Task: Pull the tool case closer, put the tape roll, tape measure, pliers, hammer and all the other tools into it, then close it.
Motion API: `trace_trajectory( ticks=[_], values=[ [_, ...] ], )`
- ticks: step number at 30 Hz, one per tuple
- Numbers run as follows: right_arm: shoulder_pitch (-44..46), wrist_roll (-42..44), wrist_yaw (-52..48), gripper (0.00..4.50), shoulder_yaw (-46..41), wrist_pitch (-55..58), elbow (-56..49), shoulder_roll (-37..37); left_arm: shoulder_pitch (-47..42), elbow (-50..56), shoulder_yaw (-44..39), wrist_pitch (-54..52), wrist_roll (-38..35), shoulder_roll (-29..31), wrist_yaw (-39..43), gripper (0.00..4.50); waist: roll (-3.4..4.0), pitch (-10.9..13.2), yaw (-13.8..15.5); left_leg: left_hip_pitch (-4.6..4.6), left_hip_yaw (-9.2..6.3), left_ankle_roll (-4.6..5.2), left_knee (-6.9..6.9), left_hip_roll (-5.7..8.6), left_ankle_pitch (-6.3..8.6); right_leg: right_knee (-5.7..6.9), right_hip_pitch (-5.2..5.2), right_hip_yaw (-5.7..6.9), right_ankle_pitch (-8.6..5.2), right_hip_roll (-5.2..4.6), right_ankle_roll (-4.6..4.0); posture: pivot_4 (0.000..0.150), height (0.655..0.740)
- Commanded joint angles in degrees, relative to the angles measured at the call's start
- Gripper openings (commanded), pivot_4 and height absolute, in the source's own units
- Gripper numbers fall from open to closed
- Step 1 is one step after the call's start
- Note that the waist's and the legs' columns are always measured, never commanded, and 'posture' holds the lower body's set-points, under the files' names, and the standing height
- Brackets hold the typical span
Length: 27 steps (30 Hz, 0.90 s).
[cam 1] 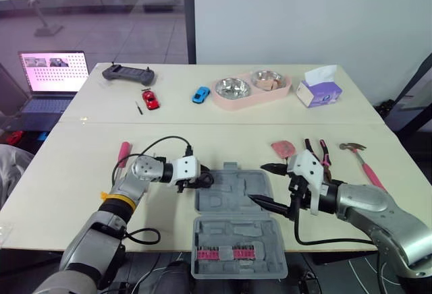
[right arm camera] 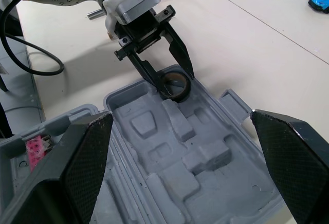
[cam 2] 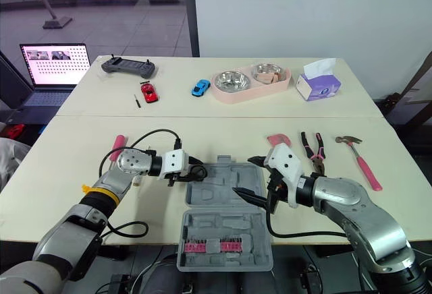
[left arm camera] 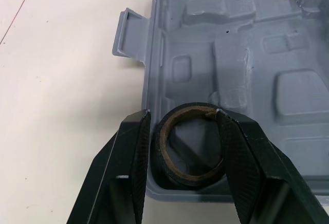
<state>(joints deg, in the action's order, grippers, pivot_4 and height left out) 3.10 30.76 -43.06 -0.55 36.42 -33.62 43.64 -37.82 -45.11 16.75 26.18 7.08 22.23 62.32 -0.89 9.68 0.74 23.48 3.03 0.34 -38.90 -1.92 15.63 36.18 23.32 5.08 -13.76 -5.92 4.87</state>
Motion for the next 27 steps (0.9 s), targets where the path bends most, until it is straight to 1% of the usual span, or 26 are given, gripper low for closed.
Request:
trace_trajectory(
  ticks=[1, 6, 13, 17, 19, 21, 24, 26, 27],
  values=[
    [0.5, 0.7, 0.2, 4.50, -1.3, -0.5, -1.6, -0.4, -0.9, -0.8, 0.2, -1.4, 0.2, 0.4, 0.4, 2.12, 0.00, 0.0, -0.1, 0.00, 0.00, 0.00, 0.00, 0.00, 0.00, 0.00, 0.00, 0.00, 0.00, 0.00, 0.00, 0.150, 0.7400],
    [0.7, 0.6, 0.1, 4.50, -1.3, -0.5, -1.5, -0.4, -2.2, 2.3, -1.9, -6.1, -3.6, 0.7, 3.3, 2.12, 0.00, 0.0, 0.0, 0.00, 0.00, 0.00, 0.00, -0.01, 0.00, 0.00, 0.01, 0.00, 0.00, 0.01, 0.00, 0.150, 0.7400],
    [0.4, 0.9, -0.3, 4.50, -2.5, -0.8, -1.0, -0.1, -4.5, 10.5, -5.9, -19.6, -11.3, 2.9, 9.6, 2.12, -0.01, 0.0, 0.0, 0.02, 0.00, 0.00, 0.00, -0.01, 0.00, -0.02, 0.01, 0.00, 0.00, 0.00, 0.00, 0.150, 0.7400],
    [-0.4, 0.7, -0.3, 4.50, -3.0, -1.1, -1.1, 0.0, -4.1, 12.0, -7.6, -24.0, -13.6, 4.1, 11.1, 2.12, -0.01, 0.0, 0.0, 0.02, 0.00, 0.01, -0.01, 0.00, 0.01, -0.02, 0.00, 0.00, 0.00, 0.01, 0.00, 0.150, 0.7400],
    [-1.3, 0.7, -0.2, 4.50, -4.0, -1.1, -1.0, 0.1, -3.5, 12.3, -9.0, -25.9, -14.9, 6.0, 12.2, 2.12, -0.01, 0.0, -0.1, 0.02, 0.00, 0.01, -0.01, 0.00, 0.01, -0.01, 0.00, 0.00, 0.00, 0.02, 0.00, 0.150, 0.7400],
    [-3.2, 0.9, 0.0, 4.50, -6.2, -1.2, -1.2, 0.3, -2.2, 14.2, -11.5, -30.7, -18.0, 8.7, 13.8, 2.12, -0.02, 0.0, -0.2, 0.02, 0.00, 0.01, 0.00, -0.01, 0.01, 0.00, 0.03, 0.00, 0.00, 0.03, 0.00, 0.150, 0.7400],
    [-12.1, 1.3, -0.4, 4.50, -17.1, -1.7, -0.5, 0.7, 5.0, 19.4, -17.4, -38.2, -21.6, 18.9, 15.7, 2.12, -0.01, 0.0, -0.3, 0.02, -0.01, 0.02, 0.02, -0.06, 0.02, 0.00, 0.05, -0.02, -0.01, 0.05, 0.00, 0.150, 0.7400],
    [-17.7, 1.2, -0.9, 4.50, -24.3, -2.8, 0.5, 0.3, 10.1, 19.4, -21.1, -39.0, -22.1, 24.4, 14.6, 2.12, 0.01, 0.0, -0.4, 0.00, 0.01, 0.11, 0.08, -0.10, 0.07, -0.02, 0.06, -0.04, -0.02, 0.06, 0.00, 0.150, 0.7400],
    [-19.4, 1.2, -1.0, 4.50, -26.5, -3.3, 0.8, 0.1, 11.7, 19.4, -22.2, -39.3, -22.3, 25.9, 14.0, 2.12, 0.02, 0.0, -0.3, 0.00, 0.03, 0.10, 0.10, -0.12, 0.07, -0.03, 0.09, -0.04, -0.02, 0.06, 0.00, 0.150, 0.7400]
  ],
)
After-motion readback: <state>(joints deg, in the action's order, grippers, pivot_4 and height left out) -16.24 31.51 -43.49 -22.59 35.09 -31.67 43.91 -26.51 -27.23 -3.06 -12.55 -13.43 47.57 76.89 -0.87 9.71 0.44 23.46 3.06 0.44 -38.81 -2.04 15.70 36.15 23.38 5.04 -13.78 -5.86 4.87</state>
